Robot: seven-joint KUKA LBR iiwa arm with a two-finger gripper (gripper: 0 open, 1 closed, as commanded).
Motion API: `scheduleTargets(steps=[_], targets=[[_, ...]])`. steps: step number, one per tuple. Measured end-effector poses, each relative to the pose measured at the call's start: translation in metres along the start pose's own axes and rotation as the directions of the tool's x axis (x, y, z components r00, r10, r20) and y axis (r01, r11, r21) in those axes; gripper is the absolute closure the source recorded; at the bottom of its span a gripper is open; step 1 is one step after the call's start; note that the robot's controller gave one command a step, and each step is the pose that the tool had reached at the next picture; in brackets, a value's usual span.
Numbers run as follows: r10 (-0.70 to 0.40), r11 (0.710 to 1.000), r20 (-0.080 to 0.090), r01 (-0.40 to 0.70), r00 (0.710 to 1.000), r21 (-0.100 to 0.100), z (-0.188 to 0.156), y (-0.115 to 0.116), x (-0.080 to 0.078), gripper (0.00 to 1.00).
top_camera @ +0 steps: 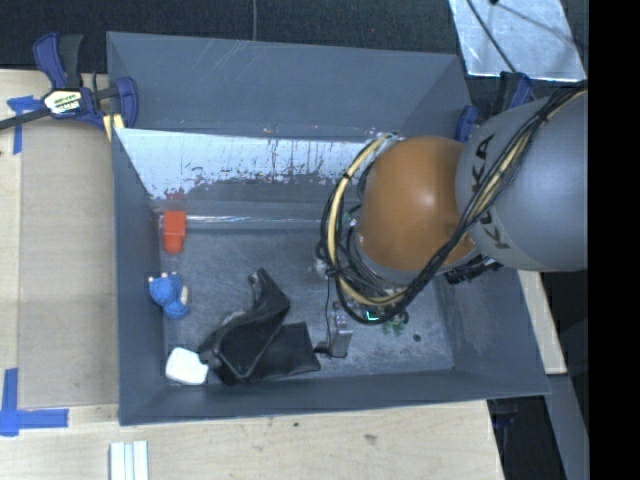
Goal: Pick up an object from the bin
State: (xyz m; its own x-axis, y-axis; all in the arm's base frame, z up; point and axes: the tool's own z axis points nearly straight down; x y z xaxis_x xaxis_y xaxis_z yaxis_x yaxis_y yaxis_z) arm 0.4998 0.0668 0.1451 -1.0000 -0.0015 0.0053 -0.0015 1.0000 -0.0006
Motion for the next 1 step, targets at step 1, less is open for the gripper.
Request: scheduleTargets(steps=[1], targets=[[-0.095, 0.995, 0.01, 0.095, 0.995, 0.0, 0.0772, 0.0748, -0.0203, 0.0]])
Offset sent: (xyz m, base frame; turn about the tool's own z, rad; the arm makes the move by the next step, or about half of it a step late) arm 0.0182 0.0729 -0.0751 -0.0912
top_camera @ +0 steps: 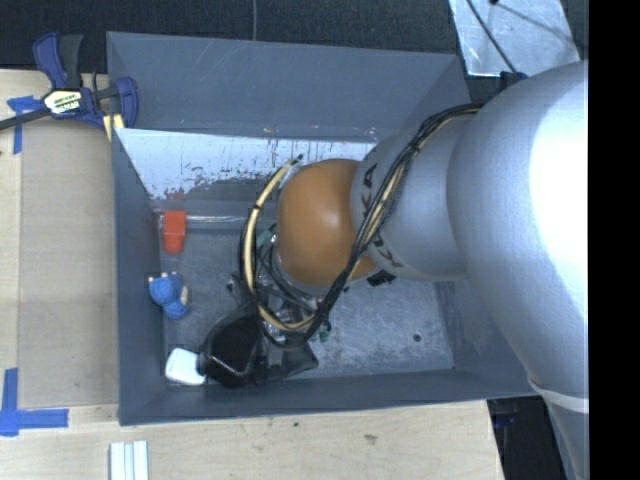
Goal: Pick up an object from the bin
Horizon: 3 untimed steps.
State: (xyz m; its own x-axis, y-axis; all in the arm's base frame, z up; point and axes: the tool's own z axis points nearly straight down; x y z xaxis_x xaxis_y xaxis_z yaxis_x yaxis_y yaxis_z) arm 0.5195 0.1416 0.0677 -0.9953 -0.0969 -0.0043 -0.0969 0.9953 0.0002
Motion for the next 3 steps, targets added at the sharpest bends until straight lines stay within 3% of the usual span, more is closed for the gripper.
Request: scheduleTargets(steps=[1, 2, 3], targets=[[0.007, 1.0, 0.002, -0.007, 1.0, 0.002, -0.003, -0.004, 0.0, 1.0], [-0.008, 1.0, 0.009, 0.008, 1.0, -0.001, -0.108, 0.009, -0.052, 1.0], [0.059, 0.998, 0.008, -0.059, 0.998, -0.003, -0.284, 0.047, -0.037, 1.0]])
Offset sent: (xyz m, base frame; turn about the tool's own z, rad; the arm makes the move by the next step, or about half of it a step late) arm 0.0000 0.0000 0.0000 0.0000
